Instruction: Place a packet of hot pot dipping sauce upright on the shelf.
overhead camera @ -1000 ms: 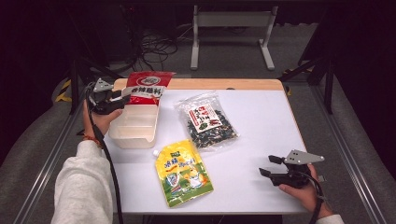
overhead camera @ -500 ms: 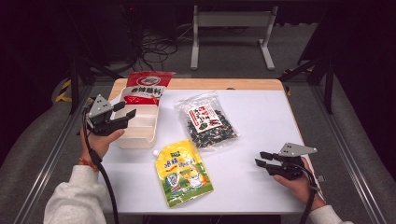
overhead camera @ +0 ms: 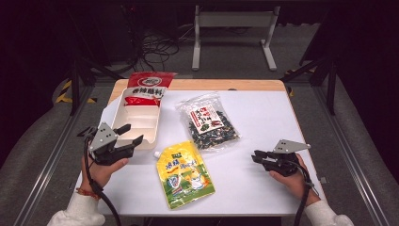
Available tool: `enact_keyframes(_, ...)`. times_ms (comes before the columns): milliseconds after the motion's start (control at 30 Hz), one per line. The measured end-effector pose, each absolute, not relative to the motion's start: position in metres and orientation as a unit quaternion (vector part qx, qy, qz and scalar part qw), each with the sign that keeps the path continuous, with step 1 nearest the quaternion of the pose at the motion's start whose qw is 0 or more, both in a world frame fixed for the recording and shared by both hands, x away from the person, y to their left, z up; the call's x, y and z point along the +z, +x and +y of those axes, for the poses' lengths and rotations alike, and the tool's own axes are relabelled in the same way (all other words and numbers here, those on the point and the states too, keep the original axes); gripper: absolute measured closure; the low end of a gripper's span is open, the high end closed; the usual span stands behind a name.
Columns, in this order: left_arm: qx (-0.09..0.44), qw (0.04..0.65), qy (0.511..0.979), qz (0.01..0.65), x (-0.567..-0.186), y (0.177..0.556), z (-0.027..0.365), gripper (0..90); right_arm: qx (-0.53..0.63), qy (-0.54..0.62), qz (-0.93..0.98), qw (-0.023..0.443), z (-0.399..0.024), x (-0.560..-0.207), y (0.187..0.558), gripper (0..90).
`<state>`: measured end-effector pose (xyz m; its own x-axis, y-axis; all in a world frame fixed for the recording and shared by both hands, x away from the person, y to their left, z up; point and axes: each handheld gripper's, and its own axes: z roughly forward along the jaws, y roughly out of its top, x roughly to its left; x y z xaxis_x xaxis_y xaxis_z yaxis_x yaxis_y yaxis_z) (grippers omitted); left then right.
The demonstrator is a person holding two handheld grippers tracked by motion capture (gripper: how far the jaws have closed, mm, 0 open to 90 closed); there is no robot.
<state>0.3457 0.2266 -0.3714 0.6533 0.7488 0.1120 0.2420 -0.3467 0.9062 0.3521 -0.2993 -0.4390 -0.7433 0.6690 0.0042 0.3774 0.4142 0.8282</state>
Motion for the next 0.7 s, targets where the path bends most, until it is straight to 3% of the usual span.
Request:
enact_keyframes(267, 0.227, 0.468, 0.795, 0.313, -0.39, 0.326, 0.213, 34.4, 0.436, 0.338, 0.815, 0.176, -0.295, -0.439, 0.366, 73.3)
enact_keyframes(500, 0.204, 0.44, 0.824, 0.293, -0.411, 0.318, 0.191, 32.4, 0.442, 0.355, 0.801, 0.191, -0.285, -0.434, 0.386, 62.7)
enact_keyframes(700, 0.188, 0.426, 0.841, 0.277, -0.421, 0.316, 0.175, 31.3, 0.455, 0.375, 0.791, 0.166, -0.279, -0.436, 0.406, 58.9)
